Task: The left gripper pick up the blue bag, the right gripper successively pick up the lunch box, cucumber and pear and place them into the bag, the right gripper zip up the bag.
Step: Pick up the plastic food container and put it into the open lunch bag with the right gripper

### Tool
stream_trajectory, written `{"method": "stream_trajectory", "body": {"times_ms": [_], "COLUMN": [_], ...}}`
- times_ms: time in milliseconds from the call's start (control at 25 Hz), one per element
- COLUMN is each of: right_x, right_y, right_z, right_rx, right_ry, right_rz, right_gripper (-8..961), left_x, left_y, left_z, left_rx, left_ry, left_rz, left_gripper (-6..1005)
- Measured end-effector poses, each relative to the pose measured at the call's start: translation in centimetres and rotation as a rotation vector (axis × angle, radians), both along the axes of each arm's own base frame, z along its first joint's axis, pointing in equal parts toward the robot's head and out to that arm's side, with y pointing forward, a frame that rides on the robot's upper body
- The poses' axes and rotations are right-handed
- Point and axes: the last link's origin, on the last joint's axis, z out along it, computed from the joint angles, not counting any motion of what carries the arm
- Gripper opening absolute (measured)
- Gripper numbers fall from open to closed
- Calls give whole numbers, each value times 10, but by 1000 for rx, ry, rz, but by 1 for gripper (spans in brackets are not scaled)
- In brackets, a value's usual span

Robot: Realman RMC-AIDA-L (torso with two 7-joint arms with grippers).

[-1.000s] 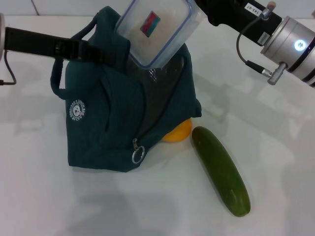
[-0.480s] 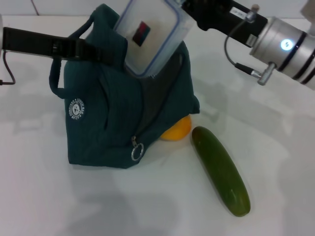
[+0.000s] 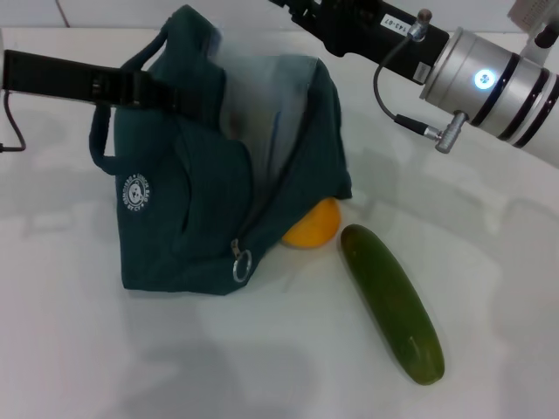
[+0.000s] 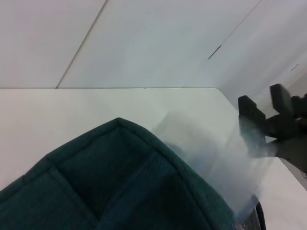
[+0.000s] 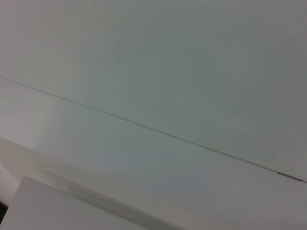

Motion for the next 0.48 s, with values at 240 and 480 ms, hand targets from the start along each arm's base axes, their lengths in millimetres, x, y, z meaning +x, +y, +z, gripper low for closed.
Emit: {"method": "stream_trajectory", "body": {"times_ms": [240,480], "right_x": [-1,8], "right_y": [-2,-3], "right_z": [-1,10], "right_rx": [-7,25], "right_ry": [6,56], "right_rz": [2,-3], "right_gripper": [287,479], "left_x": [-1,-2], "left_y": [0,0], "left_z": [0,1], "left_rx": [1,5], "left_ry": [1,-1], "left_rz": [2,7], "left_gripper": [40,40]}}
